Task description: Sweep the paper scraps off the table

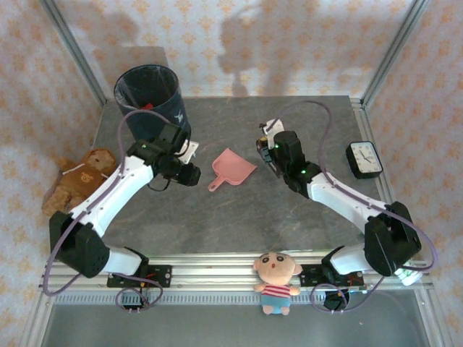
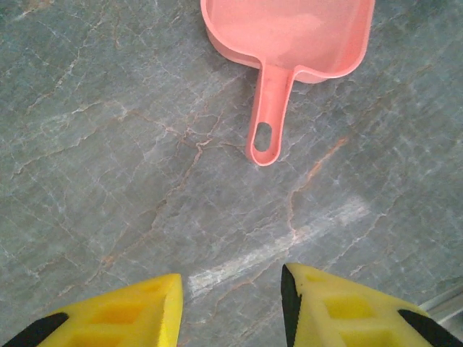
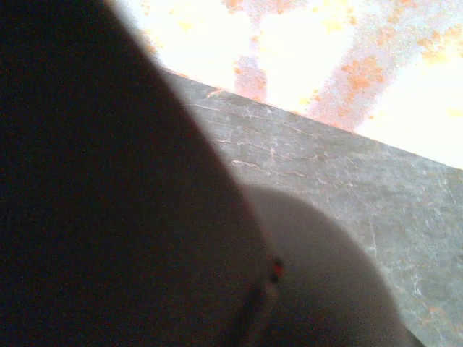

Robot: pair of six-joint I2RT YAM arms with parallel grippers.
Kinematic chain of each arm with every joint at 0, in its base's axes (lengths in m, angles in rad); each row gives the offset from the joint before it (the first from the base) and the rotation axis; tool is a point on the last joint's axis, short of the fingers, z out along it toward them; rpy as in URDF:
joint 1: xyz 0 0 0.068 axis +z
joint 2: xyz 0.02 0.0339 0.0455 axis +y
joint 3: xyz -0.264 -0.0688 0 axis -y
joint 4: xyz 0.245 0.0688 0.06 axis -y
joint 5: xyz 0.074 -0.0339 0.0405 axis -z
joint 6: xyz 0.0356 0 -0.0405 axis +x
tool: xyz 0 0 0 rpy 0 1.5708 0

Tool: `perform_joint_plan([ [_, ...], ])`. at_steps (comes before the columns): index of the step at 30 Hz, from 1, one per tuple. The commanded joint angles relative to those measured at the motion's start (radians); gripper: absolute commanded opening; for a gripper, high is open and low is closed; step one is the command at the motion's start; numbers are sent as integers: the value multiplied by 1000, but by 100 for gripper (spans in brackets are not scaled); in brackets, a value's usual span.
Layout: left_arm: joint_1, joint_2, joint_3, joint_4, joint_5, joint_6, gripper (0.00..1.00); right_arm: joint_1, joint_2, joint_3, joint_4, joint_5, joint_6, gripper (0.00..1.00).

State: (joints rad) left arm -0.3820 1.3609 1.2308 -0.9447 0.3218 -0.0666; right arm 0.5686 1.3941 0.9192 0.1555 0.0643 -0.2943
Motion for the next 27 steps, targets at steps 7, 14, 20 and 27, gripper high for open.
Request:
perform_joint_plan([
  [7, 28, -150, -98, 68, 29, -109, 40, 32, 108, 46, 228, -59, -181, 0],
  [14, 36, -180, -113, 46, 23, -119, 40, 79, 185, 55, 292, -47, -252, 0],
  [20, 37, -179, -117, 43, 35, -125, 39, 104, 215, 17, 359, -50, -287, 0],
  [27, 37, -181, -122, 38, 28, -124, 39, 125, 231, -16, 369, -68, -313, 1],
])
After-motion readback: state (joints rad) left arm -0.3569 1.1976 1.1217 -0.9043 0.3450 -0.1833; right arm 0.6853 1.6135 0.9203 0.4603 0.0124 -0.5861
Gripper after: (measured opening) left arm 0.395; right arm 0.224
